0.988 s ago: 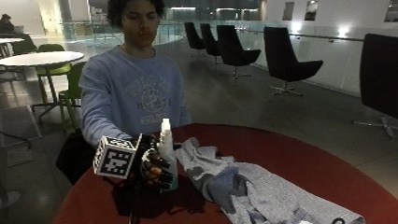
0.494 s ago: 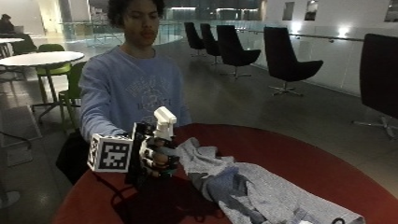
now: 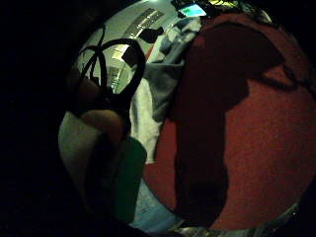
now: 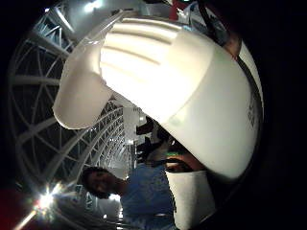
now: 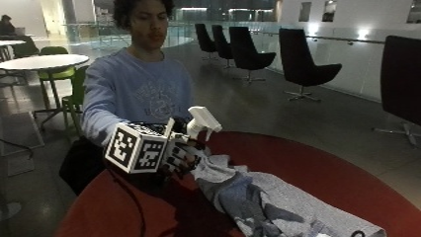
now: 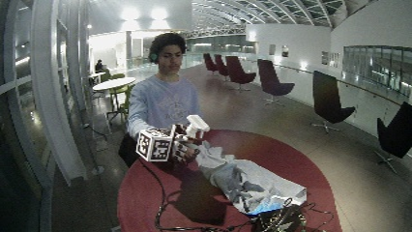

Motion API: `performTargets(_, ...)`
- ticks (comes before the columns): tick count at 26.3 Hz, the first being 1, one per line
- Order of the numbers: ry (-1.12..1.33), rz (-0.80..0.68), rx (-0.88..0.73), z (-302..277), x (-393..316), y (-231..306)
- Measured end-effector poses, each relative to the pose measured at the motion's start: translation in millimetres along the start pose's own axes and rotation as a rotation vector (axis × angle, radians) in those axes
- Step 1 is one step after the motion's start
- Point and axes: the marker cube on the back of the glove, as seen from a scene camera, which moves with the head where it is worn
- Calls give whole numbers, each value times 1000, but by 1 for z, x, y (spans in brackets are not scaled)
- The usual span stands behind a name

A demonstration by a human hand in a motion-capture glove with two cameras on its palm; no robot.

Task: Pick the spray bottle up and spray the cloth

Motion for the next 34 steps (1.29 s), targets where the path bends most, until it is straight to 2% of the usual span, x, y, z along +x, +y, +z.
performTargets(5, 40, 148, -157, 3, 1, -11)
performTargets(9, 66, 202, -221, 4, -1, -16)
performTargets(18, 125, 234, -295, 10, -6, -21)
performTargets(34, 175, 250, -335, 22, -6, -25)
